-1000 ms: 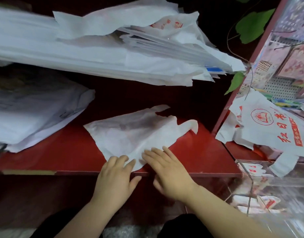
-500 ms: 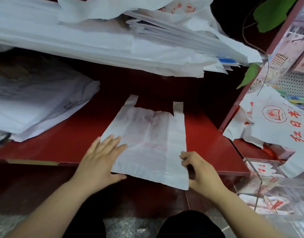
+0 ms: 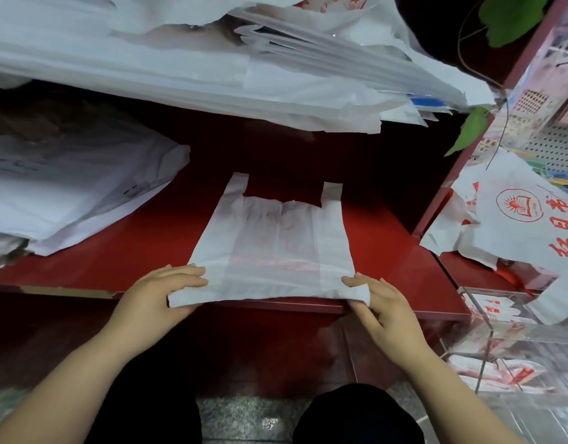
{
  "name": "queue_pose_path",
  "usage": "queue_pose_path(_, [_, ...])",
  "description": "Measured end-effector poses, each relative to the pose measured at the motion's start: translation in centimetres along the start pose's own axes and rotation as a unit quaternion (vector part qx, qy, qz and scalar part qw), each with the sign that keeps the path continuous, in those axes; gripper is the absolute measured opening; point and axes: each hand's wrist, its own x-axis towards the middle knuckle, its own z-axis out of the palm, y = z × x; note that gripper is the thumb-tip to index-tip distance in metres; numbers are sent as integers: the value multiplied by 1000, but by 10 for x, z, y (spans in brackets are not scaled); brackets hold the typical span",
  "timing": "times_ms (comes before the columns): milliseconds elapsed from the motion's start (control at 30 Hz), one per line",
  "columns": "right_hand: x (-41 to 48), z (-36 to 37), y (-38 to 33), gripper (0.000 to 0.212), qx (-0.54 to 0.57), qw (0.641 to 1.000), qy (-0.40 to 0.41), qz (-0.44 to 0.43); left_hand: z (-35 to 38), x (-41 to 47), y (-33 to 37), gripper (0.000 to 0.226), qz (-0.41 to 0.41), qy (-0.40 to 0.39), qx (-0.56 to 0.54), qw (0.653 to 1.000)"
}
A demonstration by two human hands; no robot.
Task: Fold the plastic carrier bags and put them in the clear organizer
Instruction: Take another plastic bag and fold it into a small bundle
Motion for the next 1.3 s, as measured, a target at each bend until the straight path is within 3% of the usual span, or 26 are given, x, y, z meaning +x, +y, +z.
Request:
queue_pose_path(67, [2,-3,-2,46,22,999,-21,37,-7,0,7,73,-70,13,-63,995])
queue_pose_path(133, [5,-5,-7,50,69,994,-41,80,-9,6,13,52,-115,22,-73,990])
queue_pose_path(233, [12,0,-15,46,108,979,8,174,-2,15,17,24,-161,61,-54,984])
queue_pose_path(300, [21,4,-21,55,120,957,49,259,7,20,17,30,-195,96,-20,976])
queue_pose_path(367, [31,8,-27,51,71,948,61,303,14,21,21,34,-212,130,30,968])
queue_pose_path(433, [36,14,-31,40,-16,948,55,313,21,22,25,34,-204,147,62,966])
queue_pose_path(533, [37,26,-33,28,-109,945,113,286,24,28,27,32,-198,149,115,962])
queue_pose_path(700, [37,24,-30,18,-119,944,62,301,26,28,24,25,-190,137,159,959])
queue_pose_path(800, [33,21,-31,27,-100,951,55,289,25,28,30,24,-193,141,151,959])
queue_pose_path(867, [31,20,-31,35,-86,954,49,283,26,28,30,37,-196,139,173,955])
queue_pose_path(900, [31,19,-32,38,-85,955,42,281,27,28,30,43,-174,136,184,958])
queue_pose_path(967, [31,16,-34,42,-89,957,29,275,32,29,29,41,-51,137,207,967])
queue_pose_path(1000, [31,16,-34,43,-90,957,22,273,34,31,33,42,15,100,221,970])
queue_pose_path(1067, [31,15,-33,44,-93,962,12,257,39,35,45,59,73,-58,245,965])
queue_pose_path(1100, [31,15,-34,44,-96,965,9,245,41,37,49,63,65,-107,248,961])
queue_pose_path(1167, [29,16,-36,41,-101,968,15,229,45,41,46,51,21,-199,271,942])
queue_pose_path(1233, [27,17,-38,38,-109,969,44,219,47,45,45,49,6,-223,269,937])
queue_pose_path(1300, [29,20,-47,34,-153,965,50,208,46,45,44,69,14,-226,276,934])
